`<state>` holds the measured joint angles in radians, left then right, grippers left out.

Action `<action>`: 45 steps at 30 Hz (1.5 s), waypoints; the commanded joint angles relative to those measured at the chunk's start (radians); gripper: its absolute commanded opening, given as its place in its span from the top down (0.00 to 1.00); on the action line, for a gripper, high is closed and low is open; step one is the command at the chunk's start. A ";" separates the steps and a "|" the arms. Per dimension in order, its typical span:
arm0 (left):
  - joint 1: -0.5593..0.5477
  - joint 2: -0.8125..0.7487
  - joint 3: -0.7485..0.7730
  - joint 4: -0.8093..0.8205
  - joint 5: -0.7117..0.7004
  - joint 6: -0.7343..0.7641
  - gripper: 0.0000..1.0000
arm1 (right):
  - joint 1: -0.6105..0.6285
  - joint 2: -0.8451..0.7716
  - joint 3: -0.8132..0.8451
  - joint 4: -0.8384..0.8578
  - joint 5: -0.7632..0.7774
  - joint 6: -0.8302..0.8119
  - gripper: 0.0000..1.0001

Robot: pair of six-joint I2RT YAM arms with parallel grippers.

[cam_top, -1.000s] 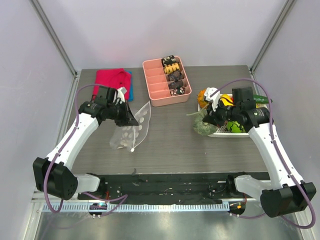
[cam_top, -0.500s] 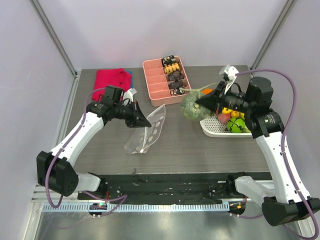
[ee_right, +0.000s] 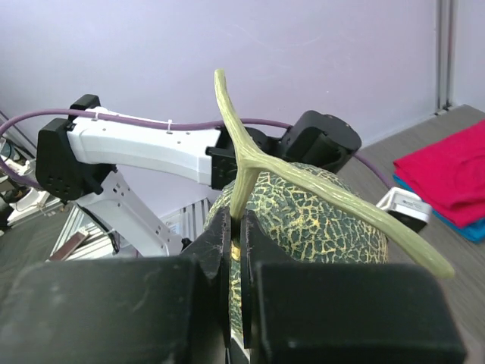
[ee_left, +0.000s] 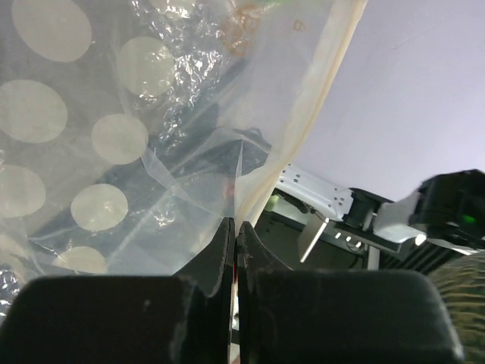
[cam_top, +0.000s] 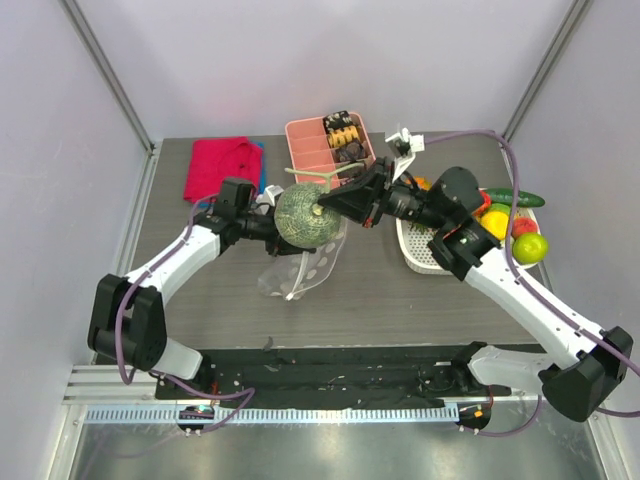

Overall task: Place the food in the zip-top bag and seal the zipper
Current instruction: Place the fake fruit in the zipper food storage bag.

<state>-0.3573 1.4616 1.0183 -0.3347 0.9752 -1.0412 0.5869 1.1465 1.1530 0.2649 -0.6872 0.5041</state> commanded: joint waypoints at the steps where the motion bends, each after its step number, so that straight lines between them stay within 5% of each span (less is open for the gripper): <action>1: 0.038 0.000 -0.049 0.210 0.120 -0.141 1.00 | 0.059 0.004 -0.085 0.243 0.124 -0.035 0.99; 12: 0.063 -0.004 -0.205 0.772 0.230 -0.537 1.00 | 0.123 -0.030 -0.390 0.335 0.126 -0.354 0.99; 19: 0.072 -0.007 -0.199 0.772 0.250 -0.553 1.00 | 0.122 -0.060 -0.441 0.261 0.107 -0.421 0.99; 30: 0.086 -0.001 -0.184 0.721 0.218 -0.490 1.00 | 0.134 -0.137 -0.414 -0.050 -0.162 -0.593 0.99; 45: 0.103 -0.014 -0.187 0.760 0.234 -0.503 1.00 | 0.179 0.170 -0.131 -0.642 -0.373 -0.760 0.99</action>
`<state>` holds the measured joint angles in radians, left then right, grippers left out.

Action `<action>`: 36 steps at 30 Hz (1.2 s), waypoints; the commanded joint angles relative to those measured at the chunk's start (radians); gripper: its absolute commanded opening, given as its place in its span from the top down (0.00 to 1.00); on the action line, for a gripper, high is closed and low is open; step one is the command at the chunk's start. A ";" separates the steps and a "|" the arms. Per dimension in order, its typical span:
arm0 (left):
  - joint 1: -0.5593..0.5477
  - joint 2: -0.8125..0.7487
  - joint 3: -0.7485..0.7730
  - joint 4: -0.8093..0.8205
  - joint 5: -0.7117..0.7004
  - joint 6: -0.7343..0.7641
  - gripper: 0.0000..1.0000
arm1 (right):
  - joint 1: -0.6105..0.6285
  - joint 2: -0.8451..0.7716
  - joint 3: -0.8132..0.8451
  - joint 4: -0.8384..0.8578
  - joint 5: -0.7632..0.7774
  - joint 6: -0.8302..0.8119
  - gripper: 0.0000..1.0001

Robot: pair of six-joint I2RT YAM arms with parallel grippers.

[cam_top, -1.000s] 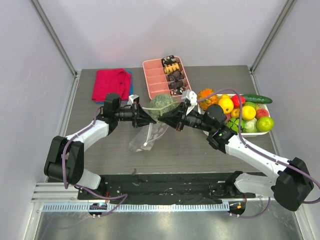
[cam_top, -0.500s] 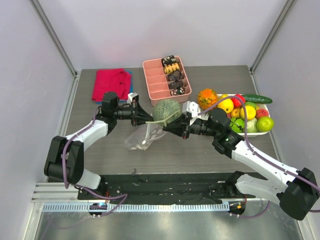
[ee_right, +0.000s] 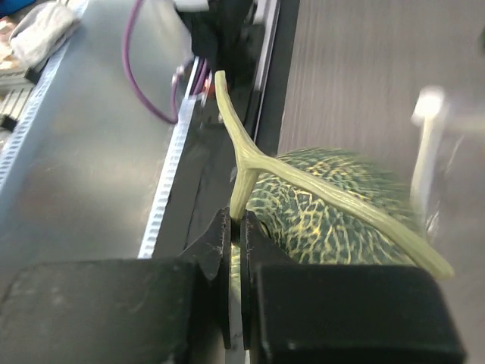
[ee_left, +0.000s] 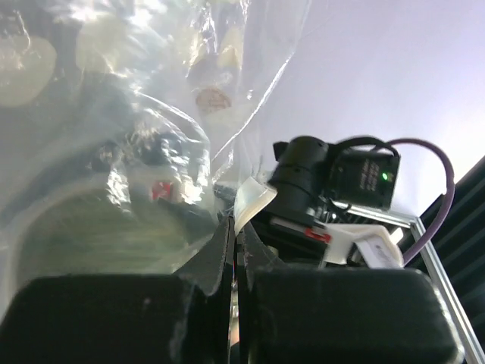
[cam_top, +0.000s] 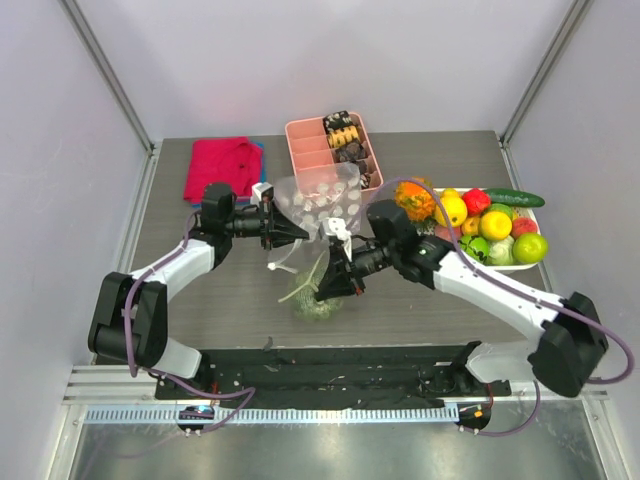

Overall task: Place the food in the zip-top bag and seal the zipper
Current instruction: Place the fake fruit in the zipper food storage bag.

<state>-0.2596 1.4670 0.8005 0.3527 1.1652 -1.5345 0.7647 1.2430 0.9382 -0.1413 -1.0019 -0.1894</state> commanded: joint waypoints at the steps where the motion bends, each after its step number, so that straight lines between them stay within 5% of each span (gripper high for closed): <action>1: 0.005 -0.020 0.025 0.080 0.045 -0.012 1.00 | -0.001 0.079 0.086 -0.248 -0.055 -0.065 0.99; 10: 0.020 -0.056 -0.021 0.080 0.042 0.011 1.00 | -0.048 -0.033 0.043 0.000 -0.012 0.188 0.99; 16: 0.026 -0.053 0.008 -0.072 -0.007 0.145 1.00 | -0.045 -0.149 0.062 0.165 -0.040 0.447 0.99; 19: 0.026 -0.019 -0.015 -0.002 -0.009 0.088 1.00 | -0.044 -0.180 0.083 0.244 -0.002 0.504 0.99; 29: 0.023 0.042 -0.037 0.244 0.028 -0.111 1.00 | -0.045 -0.149 0.014 0.618 0.385 0.317 0.99; 36: 0.034 0.084 -0.084 0.574 0.033 -0.370 1.00 | -0.047 -0.051 -0.087 0.786 0.367 0.269 0.99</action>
<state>-0.2390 1.5253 0.7383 0.6392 1.1622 -1.7107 0.7177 1.1740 0.9199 0.5003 -0.6727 0.1379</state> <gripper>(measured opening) 0.006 0.050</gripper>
